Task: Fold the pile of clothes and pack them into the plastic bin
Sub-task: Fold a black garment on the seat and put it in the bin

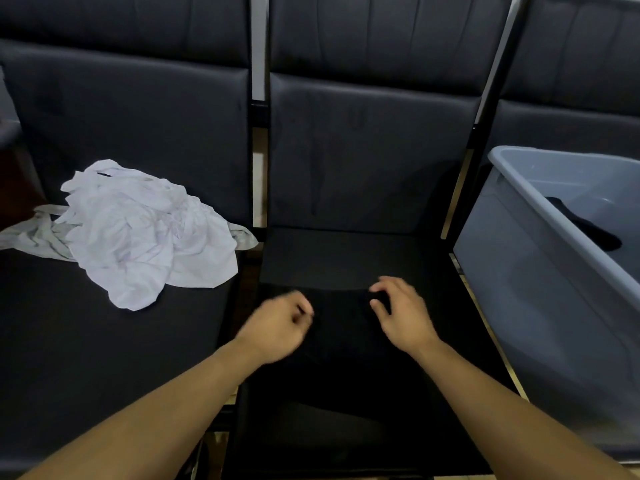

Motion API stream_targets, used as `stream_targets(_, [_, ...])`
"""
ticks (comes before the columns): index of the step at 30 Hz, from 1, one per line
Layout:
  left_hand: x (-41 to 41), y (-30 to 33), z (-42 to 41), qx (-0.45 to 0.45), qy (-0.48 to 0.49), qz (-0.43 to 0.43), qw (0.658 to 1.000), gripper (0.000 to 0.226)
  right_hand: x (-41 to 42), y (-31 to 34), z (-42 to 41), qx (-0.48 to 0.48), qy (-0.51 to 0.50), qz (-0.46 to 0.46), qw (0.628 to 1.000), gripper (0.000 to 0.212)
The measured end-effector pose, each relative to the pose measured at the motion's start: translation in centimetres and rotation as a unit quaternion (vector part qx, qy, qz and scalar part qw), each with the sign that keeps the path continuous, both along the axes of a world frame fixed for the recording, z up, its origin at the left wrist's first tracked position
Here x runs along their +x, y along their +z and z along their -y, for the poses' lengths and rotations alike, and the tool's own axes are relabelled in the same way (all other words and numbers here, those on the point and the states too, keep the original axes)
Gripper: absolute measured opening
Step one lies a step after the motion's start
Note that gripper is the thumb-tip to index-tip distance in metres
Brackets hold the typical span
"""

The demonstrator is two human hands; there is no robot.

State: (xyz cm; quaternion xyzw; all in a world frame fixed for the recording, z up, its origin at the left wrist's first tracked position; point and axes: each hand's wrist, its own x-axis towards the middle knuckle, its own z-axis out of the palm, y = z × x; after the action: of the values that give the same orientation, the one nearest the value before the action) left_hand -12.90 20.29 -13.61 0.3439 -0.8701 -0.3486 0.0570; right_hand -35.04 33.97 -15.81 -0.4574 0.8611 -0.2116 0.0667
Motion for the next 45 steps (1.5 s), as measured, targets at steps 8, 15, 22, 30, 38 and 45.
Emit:
stream_targets(8, [-0.7, -0.5, -2.9, -0.003, -0.229, 0.204, 0.952, 0.036, 2.8, -0.1, 0.7, 0.25, 0.179, -0.002, 0.952, 0.047])
stream_targets(15, [-0.6, -1.2, -0.6, -0.09, -0.133, 0.215, 0.963, 0.045, 4.8, 2.3, 0.6, 0.299, 0.035, 0.123, 0.946, 0.051])
stream_targets(22, [-1.1, -2.1, 0.2, -0.045, 0.156, 0.146, 0.976, 0.069, 2.3, 2.4, 0.7, 0.289, -0.181, 0.158, 0.927, 0.064])
stream_targets(30, [-3.5, -3.6, -0.4, -0.047, 0.165, 0.18, 0.969, 0.081, 3.4, -0.1, 1.3, 0.286, -0.188, 0.177, 0.923, 0.075])
stream_targets(38, [-3.9, -4.1, 0.5, 0.066, 0.134, 0.082, 0.985, 0.039, 2.3, -0.7, 0.1, 0.097, -0.168, 0.295, 0.936, 0.054])
stream_targets(45, [-3.6, -0.6, 0.0, 0.216, 0.189, -0.243, 0.927, 0.031, 3.0, 2.2, -0.2, -0.205, -0.127, 0.349, 0.906, 0.024])
